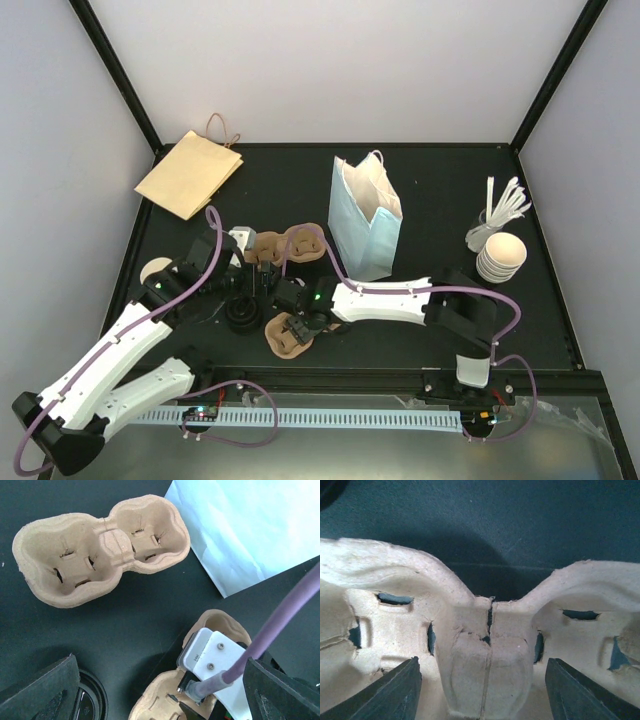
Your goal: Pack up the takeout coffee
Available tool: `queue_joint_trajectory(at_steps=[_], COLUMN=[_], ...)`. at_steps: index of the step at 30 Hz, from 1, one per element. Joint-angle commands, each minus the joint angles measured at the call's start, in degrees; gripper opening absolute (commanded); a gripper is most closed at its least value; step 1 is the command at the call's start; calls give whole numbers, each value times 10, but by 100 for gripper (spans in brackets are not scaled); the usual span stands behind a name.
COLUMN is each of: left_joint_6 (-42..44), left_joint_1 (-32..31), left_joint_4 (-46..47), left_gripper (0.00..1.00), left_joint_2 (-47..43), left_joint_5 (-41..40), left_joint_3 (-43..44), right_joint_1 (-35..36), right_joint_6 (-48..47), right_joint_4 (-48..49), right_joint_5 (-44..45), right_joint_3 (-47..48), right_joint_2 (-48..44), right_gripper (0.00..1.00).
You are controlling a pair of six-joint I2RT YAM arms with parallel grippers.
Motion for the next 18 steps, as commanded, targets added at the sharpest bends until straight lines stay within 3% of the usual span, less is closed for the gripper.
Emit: queue_joint_trajectory(at_steps=[1, 10, 18], left_joint_6=[9, 15, 27], left_joint_1=[5, 7, 14], left_joint_4=[-6, -11, -25], left_gripper=[92, 92, 92], left_joint_2=[-2, -1, 0], left_joint_5=[-6, -11, -24], left_joint_3=[23, 27, 51], right_joint_1=[-1, -2, -2], right_joint_6=[0, 1, 0], right_joint_4=[4, 0, -7], right_joint_5=[1, 16, 24], right_joint_3=[14, 23, 11], right_joint_2=[22, 35, -28], right_gripper=[69, 55, 47])
